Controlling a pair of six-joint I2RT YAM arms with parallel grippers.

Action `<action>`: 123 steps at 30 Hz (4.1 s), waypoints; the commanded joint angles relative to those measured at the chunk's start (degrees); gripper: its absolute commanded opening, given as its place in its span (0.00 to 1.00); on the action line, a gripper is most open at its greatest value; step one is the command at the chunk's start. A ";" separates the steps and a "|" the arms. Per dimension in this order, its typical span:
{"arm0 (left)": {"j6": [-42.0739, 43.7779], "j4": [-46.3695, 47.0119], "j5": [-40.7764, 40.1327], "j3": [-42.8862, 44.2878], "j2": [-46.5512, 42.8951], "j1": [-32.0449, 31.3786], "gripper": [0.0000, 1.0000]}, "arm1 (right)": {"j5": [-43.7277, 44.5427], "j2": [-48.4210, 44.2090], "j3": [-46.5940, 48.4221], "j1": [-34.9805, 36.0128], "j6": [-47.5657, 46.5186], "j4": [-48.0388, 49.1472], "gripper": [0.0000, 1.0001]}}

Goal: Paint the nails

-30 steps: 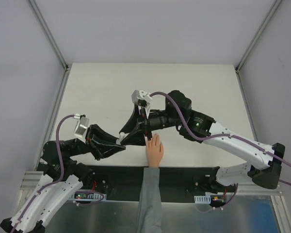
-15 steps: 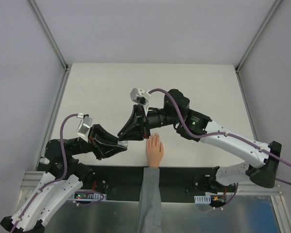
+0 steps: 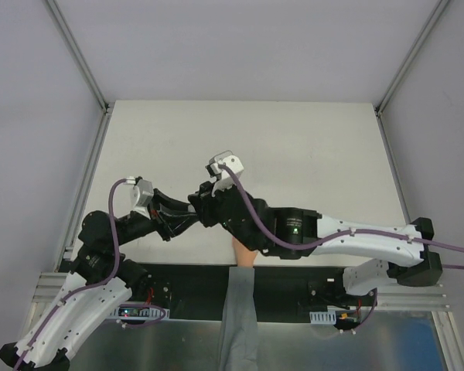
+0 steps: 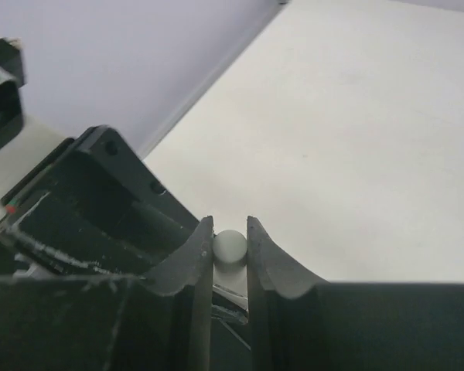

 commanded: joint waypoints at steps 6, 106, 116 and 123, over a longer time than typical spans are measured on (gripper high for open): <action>7.25 3.33 -11.47 -0.11 0.55 0.40 0.00 | 21.33 7.52 5.63 6.98 6.33 -10.07 0.01; -9.19 -0.01 7.86 0.76 -4.46 0.40 0.00 | -55.66 -8.47 -1.48 -15.59 -17.77 -5.59 0.77; -11.47 1.75 10.94 1.47 -5.78 0.40 0.00 | -69.65 -2.67 -0.87 -19.56 -9.85 4.78 0.52; -13.14 5.09 11.30 0.51 -6.22 0.40 0.00 | -73.61 -0.48 -0.87 -19.74 -7.74 8.04 0.41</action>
